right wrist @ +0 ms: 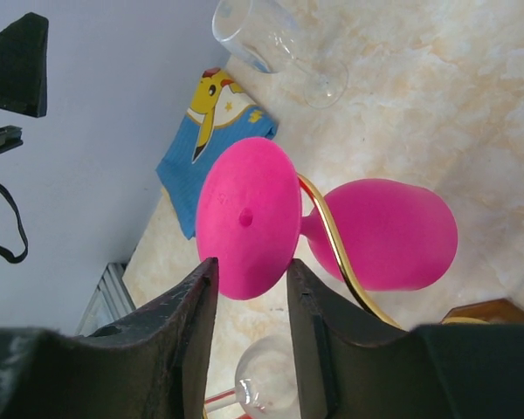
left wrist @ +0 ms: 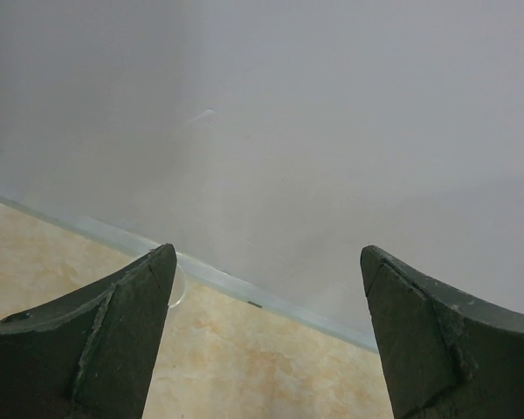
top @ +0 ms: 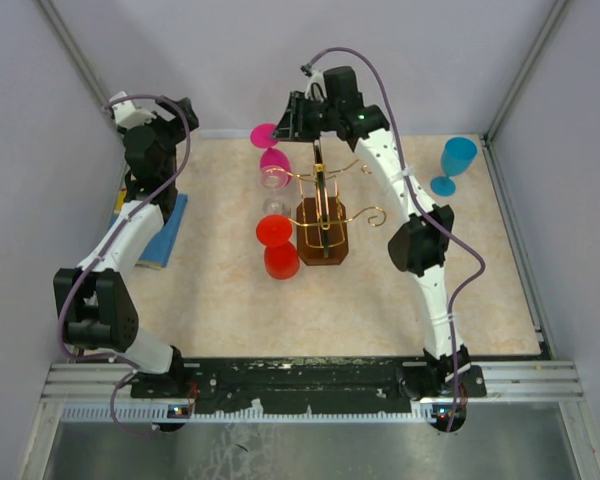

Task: Take the wine glass off the wine glass rack

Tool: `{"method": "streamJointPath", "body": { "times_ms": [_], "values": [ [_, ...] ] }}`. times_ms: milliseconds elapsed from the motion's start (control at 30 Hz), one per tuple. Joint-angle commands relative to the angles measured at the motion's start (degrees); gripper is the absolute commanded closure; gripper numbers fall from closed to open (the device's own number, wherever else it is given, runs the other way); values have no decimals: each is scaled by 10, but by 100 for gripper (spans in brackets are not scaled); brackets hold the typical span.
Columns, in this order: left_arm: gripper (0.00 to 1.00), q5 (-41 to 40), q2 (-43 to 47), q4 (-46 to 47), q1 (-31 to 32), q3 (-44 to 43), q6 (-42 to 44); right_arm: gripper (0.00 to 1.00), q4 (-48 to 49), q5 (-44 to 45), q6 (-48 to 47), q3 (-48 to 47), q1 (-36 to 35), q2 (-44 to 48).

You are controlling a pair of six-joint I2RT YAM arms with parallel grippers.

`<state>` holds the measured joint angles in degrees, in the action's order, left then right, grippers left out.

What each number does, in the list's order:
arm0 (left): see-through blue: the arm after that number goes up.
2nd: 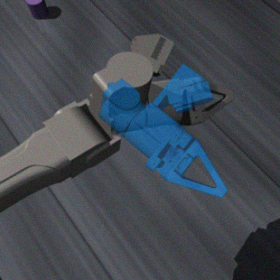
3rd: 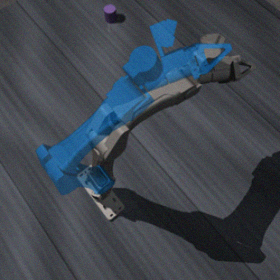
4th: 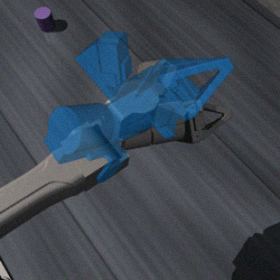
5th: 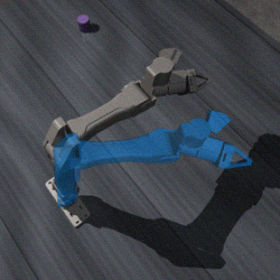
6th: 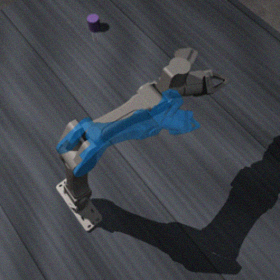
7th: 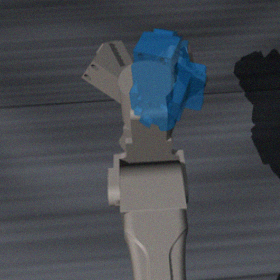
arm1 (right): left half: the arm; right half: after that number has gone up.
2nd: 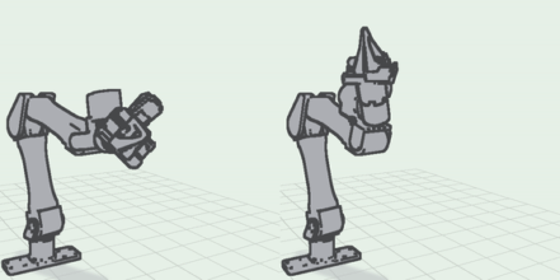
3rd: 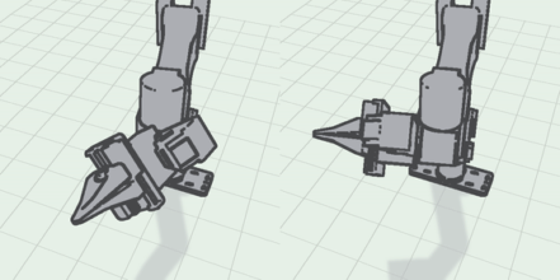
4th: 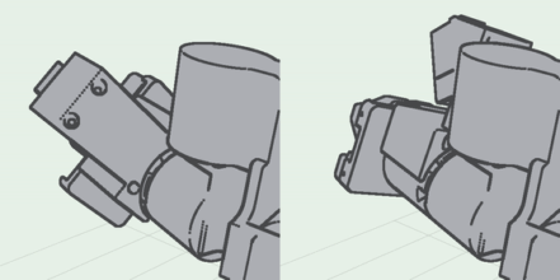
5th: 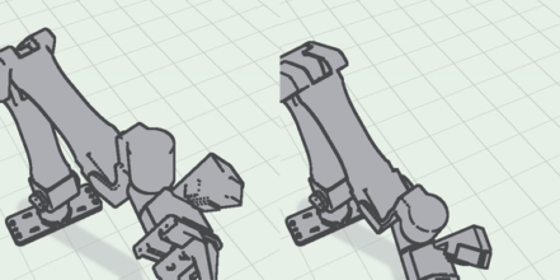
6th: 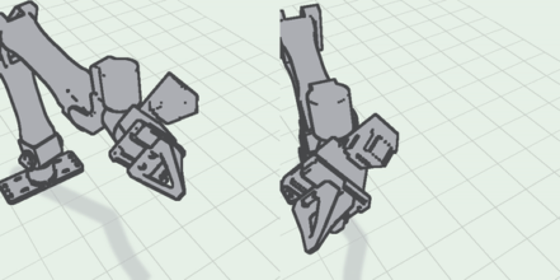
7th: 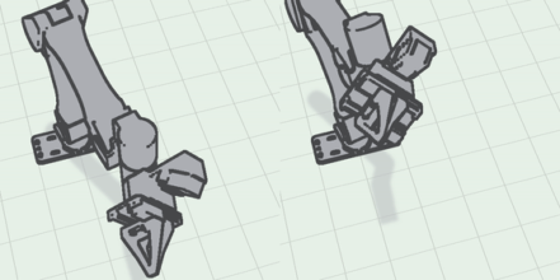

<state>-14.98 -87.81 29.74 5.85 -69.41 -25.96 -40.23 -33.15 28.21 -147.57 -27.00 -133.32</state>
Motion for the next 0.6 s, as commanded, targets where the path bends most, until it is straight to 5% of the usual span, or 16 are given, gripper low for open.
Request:
{"method": "streamJointPath", "body": {
  "times_ms": [0,400,567],
  "values": [
    [8,-2,20,21,-4,4,-4,65,9,-15,8,-27,-5,-8],
    [8,2,20,24,-6,9,-6,97,14,-17,11,-15,2,3],
    [8,0,23,24,-6,11,-5,100,33,-25,18,15,5,23]
  ]
}}
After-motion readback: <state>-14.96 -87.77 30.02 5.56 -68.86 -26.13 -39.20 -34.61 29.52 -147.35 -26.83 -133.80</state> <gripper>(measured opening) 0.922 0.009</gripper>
